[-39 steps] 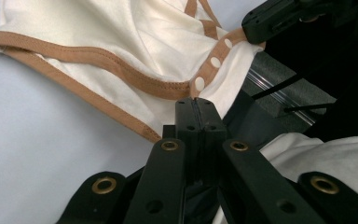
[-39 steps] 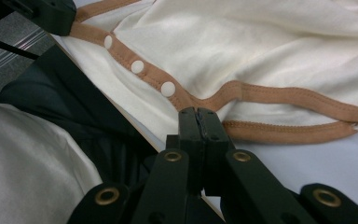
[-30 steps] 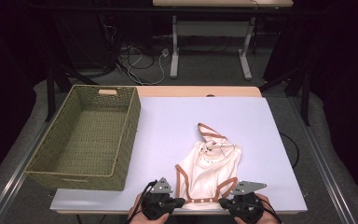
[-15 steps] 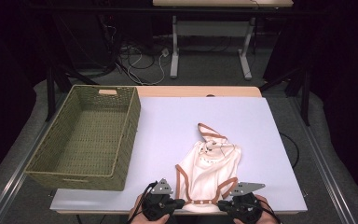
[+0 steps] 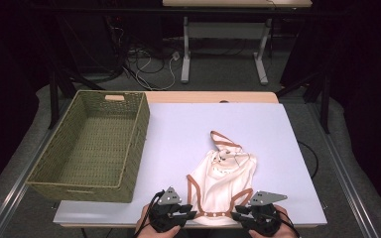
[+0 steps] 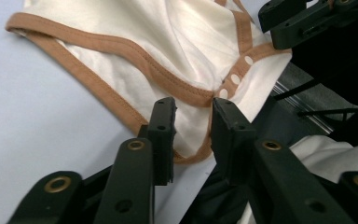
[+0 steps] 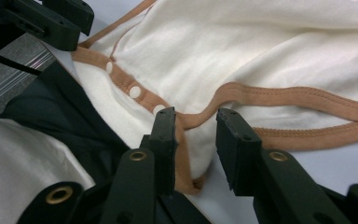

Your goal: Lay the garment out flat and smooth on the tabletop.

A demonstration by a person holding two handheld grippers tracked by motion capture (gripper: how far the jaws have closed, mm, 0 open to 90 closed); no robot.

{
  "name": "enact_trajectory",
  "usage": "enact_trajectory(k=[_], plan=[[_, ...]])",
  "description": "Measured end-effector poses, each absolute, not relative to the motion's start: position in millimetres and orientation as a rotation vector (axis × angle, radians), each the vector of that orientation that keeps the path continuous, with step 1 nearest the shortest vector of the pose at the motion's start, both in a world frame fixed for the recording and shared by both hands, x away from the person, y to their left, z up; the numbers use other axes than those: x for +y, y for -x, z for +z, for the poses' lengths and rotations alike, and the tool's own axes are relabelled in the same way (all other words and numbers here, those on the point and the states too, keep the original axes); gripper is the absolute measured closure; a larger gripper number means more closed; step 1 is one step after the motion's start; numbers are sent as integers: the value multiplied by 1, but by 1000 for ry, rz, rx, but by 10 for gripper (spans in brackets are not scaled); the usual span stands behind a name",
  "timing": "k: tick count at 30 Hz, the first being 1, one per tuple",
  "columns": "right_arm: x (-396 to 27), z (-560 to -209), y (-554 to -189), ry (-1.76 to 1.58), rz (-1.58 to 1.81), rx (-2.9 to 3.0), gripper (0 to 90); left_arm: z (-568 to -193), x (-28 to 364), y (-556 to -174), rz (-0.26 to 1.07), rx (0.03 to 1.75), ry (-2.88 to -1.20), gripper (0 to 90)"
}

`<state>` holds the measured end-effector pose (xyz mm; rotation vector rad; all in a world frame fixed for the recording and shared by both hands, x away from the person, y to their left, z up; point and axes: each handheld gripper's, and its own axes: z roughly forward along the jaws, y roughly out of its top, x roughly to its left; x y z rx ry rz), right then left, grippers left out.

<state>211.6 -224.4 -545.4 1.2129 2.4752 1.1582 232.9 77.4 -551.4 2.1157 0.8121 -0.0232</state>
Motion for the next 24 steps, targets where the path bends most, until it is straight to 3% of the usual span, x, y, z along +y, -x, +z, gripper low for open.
enact_trajectory(k=[12,24], plan=[[-230,-547,-216,-1210,1166,2401,555,-554,85,-240,50,857,-2067,468],[-243,-546,-223,-1260,1184,2289,458,-555,94,-249,158,907,-2027,368]])
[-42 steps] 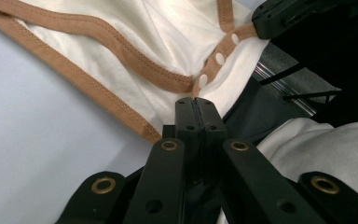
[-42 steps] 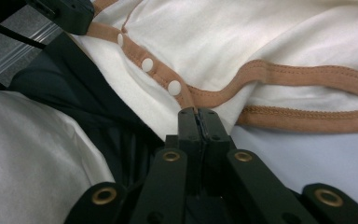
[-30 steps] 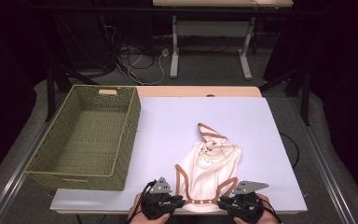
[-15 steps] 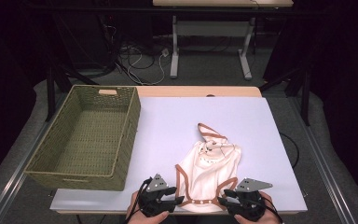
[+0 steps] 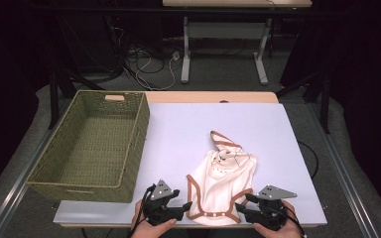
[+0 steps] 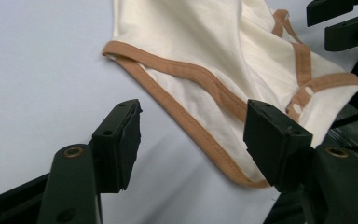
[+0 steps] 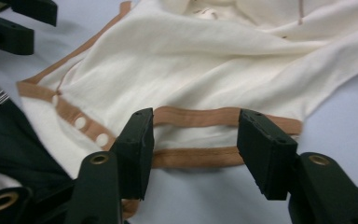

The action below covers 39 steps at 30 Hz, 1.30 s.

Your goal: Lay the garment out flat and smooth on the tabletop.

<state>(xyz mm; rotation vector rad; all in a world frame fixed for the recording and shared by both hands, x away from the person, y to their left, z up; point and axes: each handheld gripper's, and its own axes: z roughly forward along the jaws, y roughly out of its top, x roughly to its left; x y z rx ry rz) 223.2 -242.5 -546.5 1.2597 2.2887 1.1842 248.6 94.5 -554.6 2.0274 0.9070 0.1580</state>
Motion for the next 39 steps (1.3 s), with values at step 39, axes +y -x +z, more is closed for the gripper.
enact_trajectory(k=[39], plan=[[-265,-562,-259,-1550,1113,2083,745,-552,103,-273,123,1011,-1919,370]])
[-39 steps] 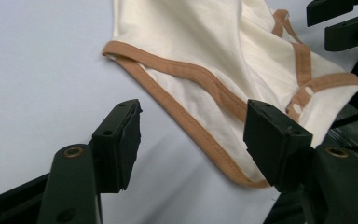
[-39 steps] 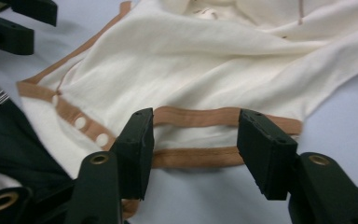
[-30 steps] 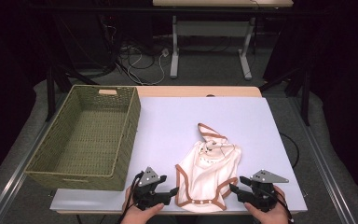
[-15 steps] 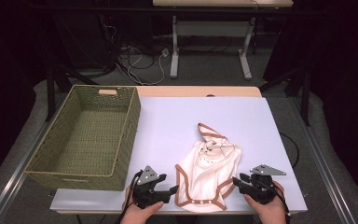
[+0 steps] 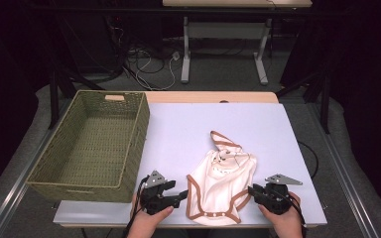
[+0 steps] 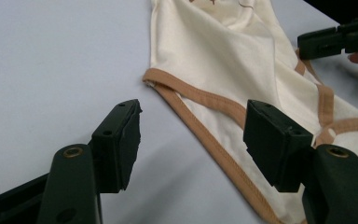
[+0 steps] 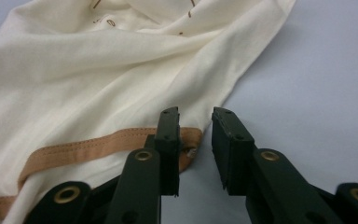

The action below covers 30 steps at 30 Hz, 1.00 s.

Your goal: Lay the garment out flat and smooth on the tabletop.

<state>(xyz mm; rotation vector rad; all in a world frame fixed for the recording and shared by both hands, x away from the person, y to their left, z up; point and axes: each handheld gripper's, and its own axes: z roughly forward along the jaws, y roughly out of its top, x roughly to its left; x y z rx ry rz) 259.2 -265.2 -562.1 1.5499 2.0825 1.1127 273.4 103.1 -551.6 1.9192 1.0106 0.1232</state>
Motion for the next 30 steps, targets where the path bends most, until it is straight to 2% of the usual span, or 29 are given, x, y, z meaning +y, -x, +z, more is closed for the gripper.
enact_trajectory(k=[8,10,24,30], plan=[[-263,-562,-260,-1556,1116,2105,859,-538,96,-296,134,1013,-1931,393],[-263,-561,-260,-1560,1122,2107,871,-538,94,-304,91,1026,-1915,414],[-268,-555,-258,-1565,1188,2103,878,-551,81,-333,17,1117,-1891,551],[-269,-553,-258,-1572,1196,2097,879,-557,77,-337,3,1149,-1913,570]])
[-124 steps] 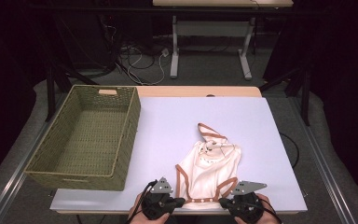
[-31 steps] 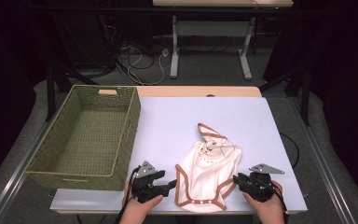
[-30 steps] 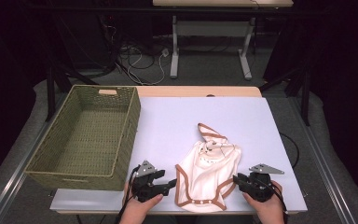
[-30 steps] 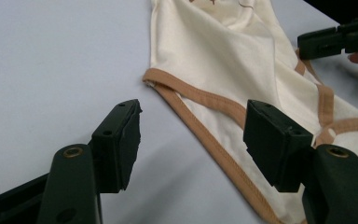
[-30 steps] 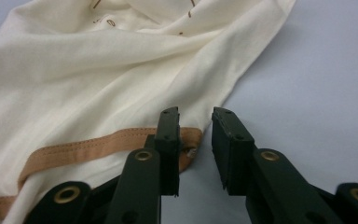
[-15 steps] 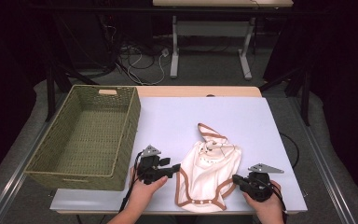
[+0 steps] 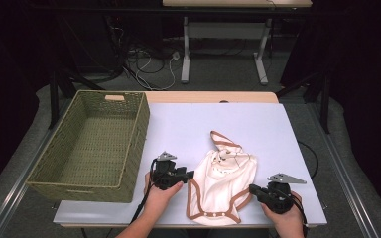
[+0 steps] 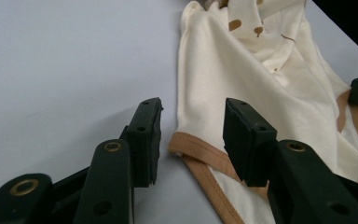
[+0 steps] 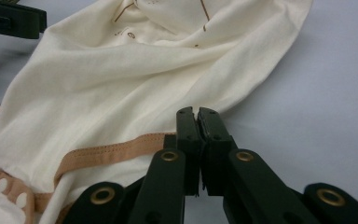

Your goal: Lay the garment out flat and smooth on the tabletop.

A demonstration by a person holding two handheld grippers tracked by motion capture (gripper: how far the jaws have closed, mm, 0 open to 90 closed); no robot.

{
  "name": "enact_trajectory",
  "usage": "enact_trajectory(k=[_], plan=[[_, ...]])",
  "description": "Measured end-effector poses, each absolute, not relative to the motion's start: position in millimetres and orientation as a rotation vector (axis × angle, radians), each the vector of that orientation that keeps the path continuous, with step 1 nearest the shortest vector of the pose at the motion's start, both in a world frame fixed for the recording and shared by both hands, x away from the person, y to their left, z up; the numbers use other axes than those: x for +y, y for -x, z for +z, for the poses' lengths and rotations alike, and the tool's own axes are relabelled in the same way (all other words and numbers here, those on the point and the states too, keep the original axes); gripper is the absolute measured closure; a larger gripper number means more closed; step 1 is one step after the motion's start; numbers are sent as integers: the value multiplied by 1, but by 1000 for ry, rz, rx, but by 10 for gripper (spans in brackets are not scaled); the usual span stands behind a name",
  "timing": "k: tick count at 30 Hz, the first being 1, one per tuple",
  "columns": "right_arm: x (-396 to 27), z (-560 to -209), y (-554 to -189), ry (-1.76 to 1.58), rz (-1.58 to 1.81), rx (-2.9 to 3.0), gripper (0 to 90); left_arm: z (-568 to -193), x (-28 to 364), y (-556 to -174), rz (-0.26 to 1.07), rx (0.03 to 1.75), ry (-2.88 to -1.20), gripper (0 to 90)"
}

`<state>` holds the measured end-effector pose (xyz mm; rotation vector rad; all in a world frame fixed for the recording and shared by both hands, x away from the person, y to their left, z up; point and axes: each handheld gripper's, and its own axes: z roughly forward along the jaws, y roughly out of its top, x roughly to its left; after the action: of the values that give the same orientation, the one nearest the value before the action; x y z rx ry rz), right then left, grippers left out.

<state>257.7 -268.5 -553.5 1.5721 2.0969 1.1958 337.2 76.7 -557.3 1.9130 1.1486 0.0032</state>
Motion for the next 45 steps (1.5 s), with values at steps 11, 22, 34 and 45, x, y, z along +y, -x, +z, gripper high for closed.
enact_trajectory(k=[11,22,34,45], plan=[[-270,-553,-258,-1562,1211,2098,878,-564,71,-336,-26,1157,-1941,634],[-270,-551,-257,-1575,1217,2087,879,-564,68,-335,-15,1146,-1976,840],[-275,-548,-256,-1573,1235,2059,879,-555,78,-328,59,1110,-1995,878],[-280,-543,-255,-1591,1255,2021,879,-546,99,-317,99,1117,-1984,878]])
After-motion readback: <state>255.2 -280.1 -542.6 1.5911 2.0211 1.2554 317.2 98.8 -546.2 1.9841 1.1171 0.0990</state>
